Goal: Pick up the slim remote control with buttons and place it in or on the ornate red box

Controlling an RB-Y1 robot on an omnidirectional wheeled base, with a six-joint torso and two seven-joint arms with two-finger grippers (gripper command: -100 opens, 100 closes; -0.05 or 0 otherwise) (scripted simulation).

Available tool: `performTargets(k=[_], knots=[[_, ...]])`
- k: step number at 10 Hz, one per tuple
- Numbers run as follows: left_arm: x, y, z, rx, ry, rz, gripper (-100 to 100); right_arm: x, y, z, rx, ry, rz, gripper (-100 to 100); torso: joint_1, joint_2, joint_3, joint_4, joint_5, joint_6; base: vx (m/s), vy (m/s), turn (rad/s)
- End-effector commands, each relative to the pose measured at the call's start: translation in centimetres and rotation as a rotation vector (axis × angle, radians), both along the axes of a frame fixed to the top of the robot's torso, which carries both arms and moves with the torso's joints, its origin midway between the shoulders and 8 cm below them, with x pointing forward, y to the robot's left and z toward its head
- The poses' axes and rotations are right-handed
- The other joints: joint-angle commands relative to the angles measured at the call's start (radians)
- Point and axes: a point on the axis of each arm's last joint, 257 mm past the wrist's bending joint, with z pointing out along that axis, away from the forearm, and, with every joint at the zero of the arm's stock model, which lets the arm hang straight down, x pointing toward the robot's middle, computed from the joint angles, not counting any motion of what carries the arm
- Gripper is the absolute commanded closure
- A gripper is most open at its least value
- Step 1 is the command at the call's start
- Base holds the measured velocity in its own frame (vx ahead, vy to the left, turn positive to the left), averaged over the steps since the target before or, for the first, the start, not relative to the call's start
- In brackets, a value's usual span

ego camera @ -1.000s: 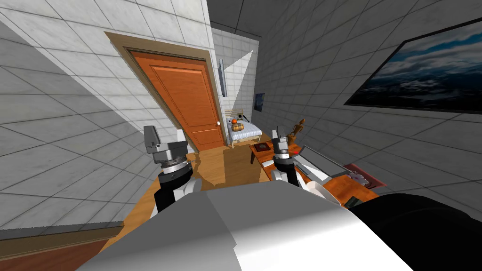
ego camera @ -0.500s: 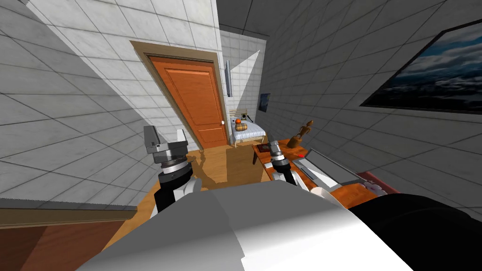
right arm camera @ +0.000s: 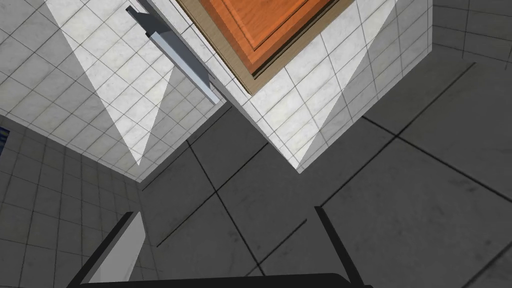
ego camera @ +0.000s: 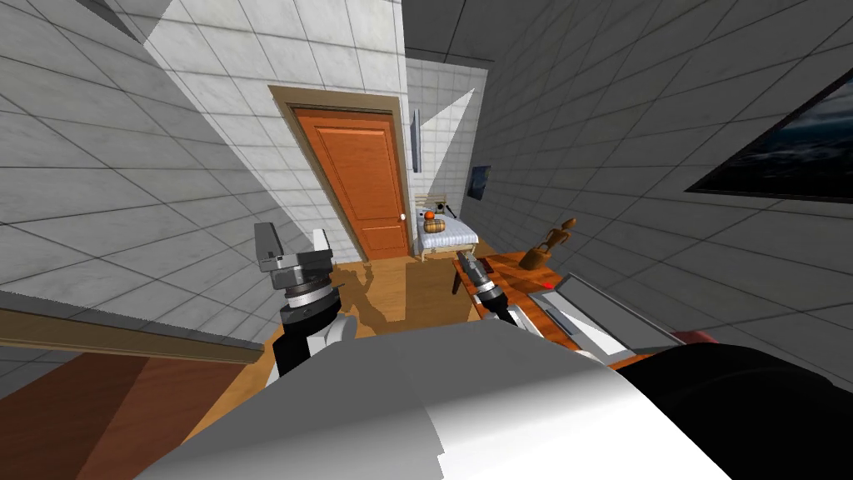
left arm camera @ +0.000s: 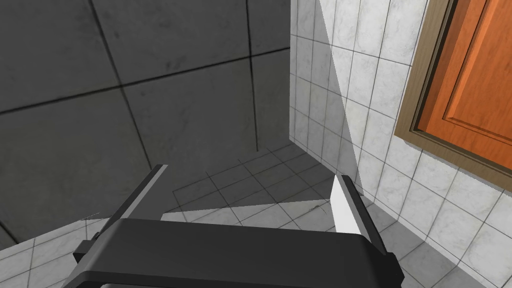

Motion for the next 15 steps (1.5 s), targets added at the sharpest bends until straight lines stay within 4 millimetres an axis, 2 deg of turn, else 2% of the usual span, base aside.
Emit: performTargets(k=[1, 2, 3, 4, 5, 6, 7, 9, 11, 12, 13, 14, 15], knots=[[0.0, 0.0, 0.0, 0.0, 0.0, 0.0, 0, 0.1, -0.1, -2.1, -0.05, 0.038, -0.007, -100, 0.0, 0.0, 0.0, 0.0, 0.0, 0.0, 0.03, -0.005, 0.052], [0.0, 0.0, 0.0, 0.0, 0.0, 0.0, 0, 0.2, 0.1, -4.2, -0.126, 0.07, -0.005, -100, 0.001, 0.0, 0.0, 0.0, 0.0, 0.0, 0.029, -0.001, 0.098], [0.0, 0.0, 0.0, 0.0, 0.0, 0.0, 0, 0.2, 0.0, -4.7, -0.127, 0.081, -0.007, -100, 0.001, 0.0, 0.0, 0.0, 0.0, 0.0, 0.024, -0.008, 0.057], [0.0, 0.0, 0.0, 0.0, 0.0, 0.0, 0, 0.1, 0.2, -7.2, -0.206, 0.117, -0.004, -100, 0.001, 0.001, 0.0, 0.0, 0.0, 0.0, 0.032, -0.015, 0.095], [0.0, 0.0, 0.0, 0.0, 0.0, 0.0, 0, 0.2, 0.0, -7.6, -0.207, 0.126, -0.005, -100, 0.0, 0.001, 0.0, 0.0, 0.0, 0.0, 0.031, -0.014, 0.062], [0.0, 0.0, 0.0, 0.0, 0.0, 0.0, 0, 0.0, 0.3, -9.7, -0.287, 0.154, 0.003, -100, 0.0, 0.0, 0.0, 0.0, 0.0, 0.0, 0.04, -0.01, 0.101], [0.0, 0.0, 0.0, 0.0, 0.0, 0.0, 0, -0.1, 0.0, -10.5, -0.289, 0.171, 0.0, -100, 0.0, 0.0, 0.0, 0.0, 0.0, 0.0, 0.038, -0.013, 0.063], [0.0, 0.0, 0.0, 0.0, 0.0, 0.0, 0, -0.9, 0.2, -15.6, -0.455, 0.237, 0.026, -100, 0.001, -0.001, 0.0, 0.0, 0.0, 0.0, 0.068, -0.014, 0.116], [0.0, 0.0, 0.0, 0.0, 0.0, 0.0, 0, -1.1, -0.2, -16.7, -0.458, 0.263, 0.023, -100, -0.001, -0.002, -0.001, 0.0, 0.0, 0.0, 0.043, -0.021, 0.024], [0.0, 0.0, 0.0, 0.0, 0.0, 0.0, 0, -1.8, -0.2, -19.3, -0.543, 0.293, 0.042, -100, 0.0, 0.0, 0.0, 0.0, 0.0, 0.001, 0.033, -0.019, 0.076], [0.0, 0.0, 0.0, 0.0, 0.0, 0.0, 0, -1.9, -0.4, -19.9, -0.544, 0.308, 0.041, -100, 0.0, 0.0, 0.0, 0.0, 0.0, 0.0, 0.039, -0.017, 0.056], [0.0, 0.0, 0.0, 0.0, 0.0, 0.0, 0, -3.0, -0.7, -23.0, -0.631, 0.349, 0.063, -100, 0.0, 0.0, 0.0, 0.0, 0.0, 0.0, 0.071, -0.015, 0.084], [0.0, 0.0, 0.0, 0.0, 0.0, 0.0, 0, -3.0, -0.7, -23.1, -0.632, 0.352, 0.063, -100, 0.0, -0.002, -0.001, 0.0, 0.0, 0.0, 0.062, -0.015, 0.044]])
